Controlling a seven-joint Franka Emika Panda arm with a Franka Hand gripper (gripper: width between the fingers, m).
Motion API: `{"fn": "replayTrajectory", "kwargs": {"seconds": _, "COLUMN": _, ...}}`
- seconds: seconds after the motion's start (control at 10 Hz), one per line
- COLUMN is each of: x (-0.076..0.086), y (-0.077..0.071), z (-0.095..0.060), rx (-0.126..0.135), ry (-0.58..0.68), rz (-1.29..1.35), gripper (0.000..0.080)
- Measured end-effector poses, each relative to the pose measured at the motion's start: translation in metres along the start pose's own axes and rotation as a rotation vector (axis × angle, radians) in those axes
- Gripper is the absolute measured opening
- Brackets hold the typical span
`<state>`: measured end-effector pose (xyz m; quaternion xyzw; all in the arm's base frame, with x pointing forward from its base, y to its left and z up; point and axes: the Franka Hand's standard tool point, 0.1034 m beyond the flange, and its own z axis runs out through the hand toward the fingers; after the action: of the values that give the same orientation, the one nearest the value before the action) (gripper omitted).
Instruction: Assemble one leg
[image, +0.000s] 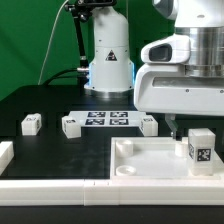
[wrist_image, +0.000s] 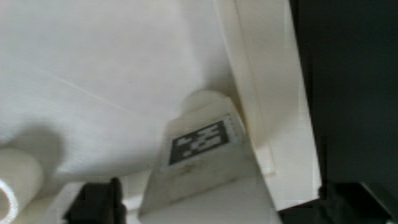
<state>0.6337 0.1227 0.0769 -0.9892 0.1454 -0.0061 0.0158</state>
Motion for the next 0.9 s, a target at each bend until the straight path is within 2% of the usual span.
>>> {"fn": "replayTrajectory", "kwargs": {"seconds": 0.1, "x": 0.0000, "y": 0.0000, "z": 0.0000, "rx": 0.000, "ry": 0.000, "rz": 0.000, "gripper": 0.0408}}
{"fn": "replayTrajectory", "kwargs": {"seconds": 0.2, "x": 0.0000, "y": 0.0000, "z": 0.0000, "rx": 0.000, "ry": 0.000, "rz": 0.004, "gripper": 0.0290}}
{"fn": "replayTrajectory", "kwargs": {"seconds": 0.5, "x": 0.0000, "y": -0.0001, "z": 0.0000, "rx": 0.002, "ry": -0.001, "rz": 0.102, "gripper": 0.0290}}
{"fn": "replayTrajectory", "kwargs": {"seconds": 0.7, "x": 0.0004, "y": -0.0005, "z": 0.0001, "rx": 0.005, "ry": 0.005, "rz": 0.379, "gripper": 0.0290}}
{"fn": "replayTrajectory", "kwargs": {"seconds": 0.9, "x": 0.0015, "y": 0.0003, "z": 0.0001, "rx": 0.023, "ry": 0.000, "rz": 0.592, "gripper": 0.0290}}
